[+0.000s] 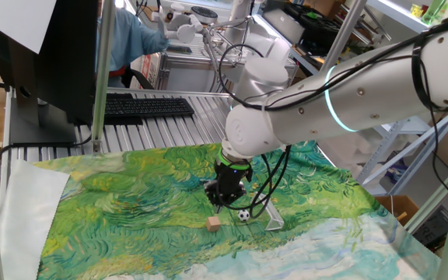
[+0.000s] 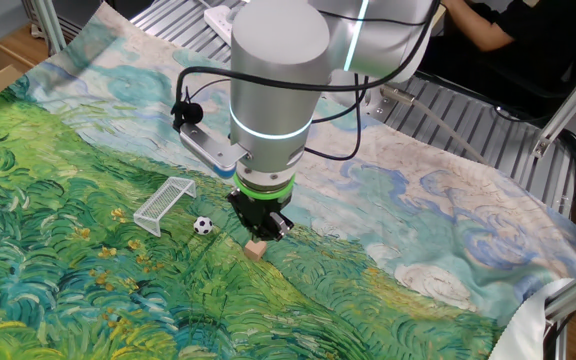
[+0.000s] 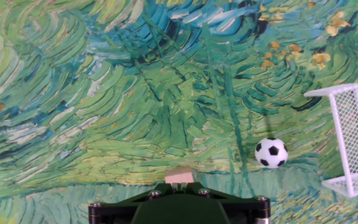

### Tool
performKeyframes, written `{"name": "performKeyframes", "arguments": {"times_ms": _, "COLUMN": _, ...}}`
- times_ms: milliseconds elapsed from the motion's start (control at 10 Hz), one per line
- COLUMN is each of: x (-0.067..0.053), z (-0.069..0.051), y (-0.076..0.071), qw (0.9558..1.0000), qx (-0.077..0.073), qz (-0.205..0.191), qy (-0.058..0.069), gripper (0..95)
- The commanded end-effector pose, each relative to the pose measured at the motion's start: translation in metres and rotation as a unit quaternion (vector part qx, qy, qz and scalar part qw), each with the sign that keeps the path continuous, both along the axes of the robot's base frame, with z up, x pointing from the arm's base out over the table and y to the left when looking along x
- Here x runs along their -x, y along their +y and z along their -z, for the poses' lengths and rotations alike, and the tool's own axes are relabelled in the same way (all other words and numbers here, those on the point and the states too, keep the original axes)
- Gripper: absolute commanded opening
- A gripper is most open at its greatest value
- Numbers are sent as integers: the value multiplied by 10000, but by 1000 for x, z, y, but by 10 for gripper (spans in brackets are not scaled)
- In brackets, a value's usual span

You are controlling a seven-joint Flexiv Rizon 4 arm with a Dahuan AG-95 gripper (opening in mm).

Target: Pick up the small block on the left and move it to the right

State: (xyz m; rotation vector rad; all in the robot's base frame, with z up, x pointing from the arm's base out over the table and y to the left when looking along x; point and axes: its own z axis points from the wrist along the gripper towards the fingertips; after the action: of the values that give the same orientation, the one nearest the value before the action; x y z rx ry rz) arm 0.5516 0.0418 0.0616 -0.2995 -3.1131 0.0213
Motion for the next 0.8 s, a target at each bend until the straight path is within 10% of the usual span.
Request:
{"name": "performKeyframes", "arguments": {"times_ms": 100, "x": -1, "z": 0, "y": 0, "qw": 10000, "qx": 19, "qz": 21, "qy": 1, "gripper": 0}}
{"name": "performKeyframes", "arguments": {"times_ms": 500, "x": -2, "z": 1, "y": 0, "qw": 10000, "qx": 27, "qz": -5, "qy": 0, "gripper": 0}}
{"name": "performKeyframes", "arguments": {"times_ms": 600, "x": -2, "z": 3, "y": 1, "qw": 10000, "qx": 37, "qz": -3, "qy": 8, "gripper": 190}}
{"name": "performKeyframes", "arguments": {"times_ms": 800, "x": -5, "z": 10, "y": 4, "qw": 10000, "qx": 40, "qz": 7, "qy": 13, "gripper": 190}}
